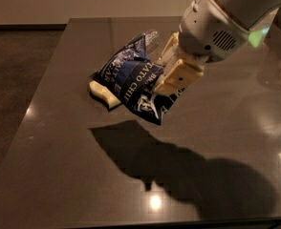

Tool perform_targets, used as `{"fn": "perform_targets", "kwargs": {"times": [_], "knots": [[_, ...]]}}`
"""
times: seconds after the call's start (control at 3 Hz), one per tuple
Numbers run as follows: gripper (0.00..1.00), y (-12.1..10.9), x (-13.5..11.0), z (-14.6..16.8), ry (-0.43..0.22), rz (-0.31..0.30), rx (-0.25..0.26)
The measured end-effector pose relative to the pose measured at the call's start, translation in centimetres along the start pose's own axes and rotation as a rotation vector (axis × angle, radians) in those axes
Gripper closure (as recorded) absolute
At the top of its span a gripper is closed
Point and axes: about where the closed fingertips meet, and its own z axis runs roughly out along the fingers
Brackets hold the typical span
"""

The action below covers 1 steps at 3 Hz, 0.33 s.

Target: Pick blue chip bag

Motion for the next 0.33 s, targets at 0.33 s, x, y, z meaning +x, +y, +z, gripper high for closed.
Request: {"fn": "perform_targets", "kwargs": {"times": [0.33], "knots": [[1.0,-0.07,-0.2,-0.28,-0.004,-0.003,0.006]]}}
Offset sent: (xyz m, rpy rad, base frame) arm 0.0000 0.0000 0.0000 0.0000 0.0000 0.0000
